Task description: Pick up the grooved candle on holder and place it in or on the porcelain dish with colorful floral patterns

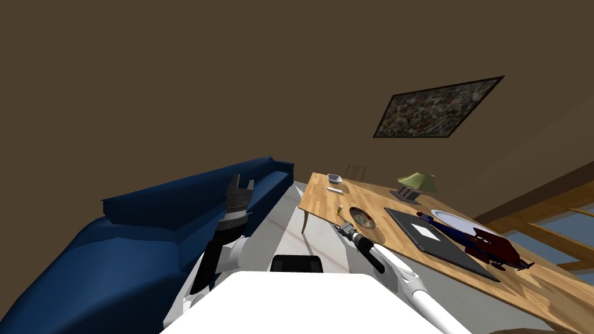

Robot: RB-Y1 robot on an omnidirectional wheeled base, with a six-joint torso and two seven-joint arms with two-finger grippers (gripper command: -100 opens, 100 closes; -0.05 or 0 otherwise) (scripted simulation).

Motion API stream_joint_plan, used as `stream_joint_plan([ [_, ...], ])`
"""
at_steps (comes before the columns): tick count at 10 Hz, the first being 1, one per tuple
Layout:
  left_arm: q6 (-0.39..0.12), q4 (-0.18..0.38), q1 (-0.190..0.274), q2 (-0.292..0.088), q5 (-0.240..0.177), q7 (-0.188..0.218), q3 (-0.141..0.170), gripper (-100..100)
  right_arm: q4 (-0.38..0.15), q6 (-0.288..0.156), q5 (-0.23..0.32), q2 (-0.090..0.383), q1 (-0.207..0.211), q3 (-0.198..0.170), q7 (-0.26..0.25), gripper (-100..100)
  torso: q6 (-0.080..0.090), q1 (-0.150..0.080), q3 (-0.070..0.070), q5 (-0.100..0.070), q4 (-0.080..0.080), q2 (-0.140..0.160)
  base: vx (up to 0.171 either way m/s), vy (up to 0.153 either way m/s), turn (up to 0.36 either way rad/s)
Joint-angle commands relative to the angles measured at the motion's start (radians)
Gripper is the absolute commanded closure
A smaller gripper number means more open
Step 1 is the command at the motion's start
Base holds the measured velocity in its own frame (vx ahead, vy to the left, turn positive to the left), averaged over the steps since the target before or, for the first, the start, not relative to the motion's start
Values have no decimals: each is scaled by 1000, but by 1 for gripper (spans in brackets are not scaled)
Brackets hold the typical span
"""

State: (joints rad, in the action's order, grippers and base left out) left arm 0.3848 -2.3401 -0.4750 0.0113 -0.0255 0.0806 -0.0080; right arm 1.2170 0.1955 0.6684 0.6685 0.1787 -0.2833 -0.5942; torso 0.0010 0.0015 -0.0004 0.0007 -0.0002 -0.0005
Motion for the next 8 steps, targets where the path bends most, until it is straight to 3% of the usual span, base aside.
stream_joint_plan([
  [1,0,0,0,0,0,0,0,0,-50,-15,18,16,-26,-8,-24,-100,0,0,0,0,0,0,10,21,79],
  [4,0,0,0,0,0,0,0,0,-166,-59,52,66,-86,-27,-66,-100,-1,1,0,0,0,0,21,34,121],
  [5,0,0,0,0,0,0,0,0,-170,-59,52,66,-86,-27,-66,-100,0,1,0,0,0,0,16,19,35],
  [8,0,0,0,0,0,0,0,0,-259,-98,77,103,-141,-42,-100,-100,0,0,0,0,0,0,17,23,106],
])
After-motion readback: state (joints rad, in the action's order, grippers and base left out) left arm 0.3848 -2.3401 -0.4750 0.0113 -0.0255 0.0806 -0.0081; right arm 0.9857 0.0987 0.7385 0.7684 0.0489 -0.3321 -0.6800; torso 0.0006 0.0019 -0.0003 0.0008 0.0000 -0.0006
